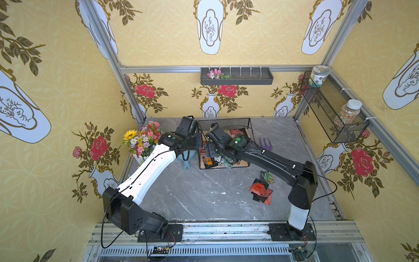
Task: Remove the tea bags from the shelf
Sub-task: Place the tea bag at the center of the board, then pick up the tea bag from the shelf.
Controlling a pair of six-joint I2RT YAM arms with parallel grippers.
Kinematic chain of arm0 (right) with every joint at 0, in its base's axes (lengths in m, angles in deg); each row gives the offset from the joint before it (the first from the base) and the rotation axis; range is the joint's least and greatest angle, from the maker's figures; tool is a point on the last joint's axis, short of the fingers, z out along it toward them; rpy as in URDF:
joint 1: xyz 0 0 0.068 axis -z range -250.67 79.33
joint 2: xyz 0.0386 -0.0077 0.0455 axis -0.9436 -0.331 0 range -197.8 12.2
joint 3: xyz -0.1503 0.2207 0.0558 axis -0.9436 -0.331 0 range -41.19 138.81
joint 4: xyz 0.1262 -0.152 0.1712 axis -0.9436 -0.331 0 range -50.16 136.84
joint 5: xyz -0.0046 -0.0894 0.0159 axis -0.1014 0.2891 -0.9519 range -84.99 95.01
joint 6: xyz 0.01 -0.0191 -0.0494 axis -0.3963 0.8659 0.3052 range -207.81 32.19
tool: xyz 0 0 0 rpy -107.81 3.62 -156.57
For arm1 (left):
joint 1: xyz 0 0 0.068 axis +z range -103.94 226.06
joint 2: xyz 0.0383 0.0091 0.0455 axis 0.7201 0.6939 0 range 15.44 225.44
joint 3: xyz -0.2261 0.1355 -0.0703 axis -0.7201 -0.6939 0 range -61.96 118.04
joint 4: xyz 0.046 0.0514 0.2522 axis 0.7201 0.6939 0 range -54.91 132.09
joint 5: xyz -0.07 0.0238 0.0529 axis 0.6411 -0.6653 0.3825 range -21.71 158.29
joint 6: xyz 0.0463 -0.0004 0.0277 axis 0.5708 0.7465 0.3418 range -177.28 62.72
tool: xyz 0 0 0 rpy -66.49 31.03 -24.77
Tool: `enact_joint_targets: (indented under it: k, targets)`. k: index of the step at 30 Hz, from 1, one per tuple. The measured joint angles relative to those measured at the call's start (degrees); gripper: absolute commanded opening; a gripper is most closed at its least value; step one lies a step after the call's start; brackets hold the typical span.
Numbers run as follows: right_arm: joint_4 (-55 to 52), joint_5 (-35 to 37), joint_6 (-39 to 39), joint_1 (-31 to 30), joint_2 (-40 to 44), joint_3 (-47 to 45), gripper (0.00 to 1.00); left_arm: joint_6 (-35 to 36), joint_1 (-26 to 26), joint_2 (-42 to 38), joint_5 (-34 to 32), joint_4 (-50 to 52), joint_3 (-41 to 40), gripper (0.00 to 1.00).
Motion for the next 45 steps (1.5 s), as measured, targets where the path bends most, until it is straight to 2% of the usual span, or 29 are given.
enact_joint_targets:
  k: [9, 19, 31, 36, 41, 45]
  targets:
    - [4.6, 0.2, 2.5, 0.0, -3.3, -0.5, 0.93, -0.3, 0.0, -0.1, 0.0, 0.0, -0.1, 0.00]
    - [8.6, 2.8, 3.7, 0.0, -6.6, -0.3, 0.88, -0.3, 0.0, -0.1, 0.1, -0.1, -0.2, 0.00]
    - [12.5, 0.3, 1.3, 2.3, -4.1, -5.8, 0.63, -0.3, 0.0, 0.0, 0.1, 0.3, 0.1, 0.00]
    - [10.0, 0.3, 0.5, 2.5, -5.2, -4.1, 0.47, -0.3, 0.0, 0.0, 0.1, 0.4, 0.1, 0.00]
    - [6.4, 3.9, -0.6, 1.4, -7.3, -1.0, 0.45, -0.2, 0.0, -0.1, 0.0, 0.4, 0.1, 0.00]
    - [5.4, 6.0, -0.8, 0.5, -8.1, 0.1, 0.39, -0.3, 0.0, -0.1, -0.1, 0.7, 0.1, 0.00]
